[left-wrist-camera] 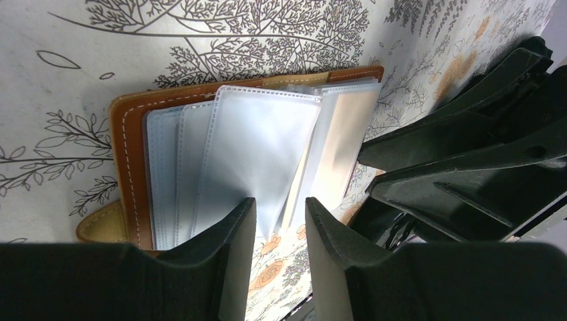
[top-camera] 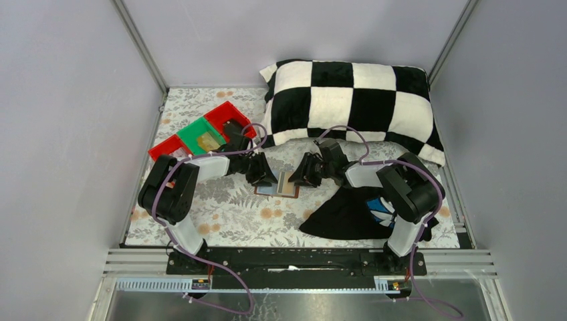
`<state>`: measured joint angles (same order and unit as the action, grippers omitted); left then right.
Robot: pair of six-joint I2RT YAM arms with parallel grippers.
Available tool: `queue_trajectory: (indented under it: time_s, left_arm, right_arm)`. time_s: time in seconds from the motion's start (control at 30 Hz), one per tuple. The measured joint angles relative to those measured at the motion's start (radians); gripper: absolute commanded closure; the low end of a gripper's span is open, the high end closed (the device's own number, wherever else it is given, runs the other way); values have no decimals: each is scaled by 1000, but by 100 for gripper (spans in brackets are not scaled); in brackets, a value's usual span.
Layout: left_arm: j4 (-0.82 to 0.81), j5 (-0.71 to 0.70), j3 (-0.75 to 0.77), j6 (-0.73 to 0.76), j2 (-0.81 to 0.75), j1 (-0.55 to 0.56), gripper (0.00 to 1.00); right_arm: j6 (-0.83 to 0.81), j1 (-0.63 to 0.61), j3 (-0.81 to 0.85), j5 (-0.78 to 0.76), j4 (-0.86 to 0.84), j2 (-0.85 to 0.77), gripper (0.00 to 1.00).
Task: Take the credit cards out of the card holder
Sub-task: Remove the credit card from the card holder.
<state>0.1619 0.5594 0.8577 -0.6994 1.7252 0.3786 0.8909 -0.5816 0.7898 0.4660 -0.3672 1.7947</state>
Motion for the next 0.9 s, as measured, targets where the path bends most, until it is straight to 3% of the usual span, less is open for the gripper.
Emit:
queue_trajectory:
  time_s: [0.9]
  left_arm:
    - [13, 1, 8, 10, -2, 0, 61]
  right_arm:
    - [69, -4, 5, 85, -128, 17, 55]
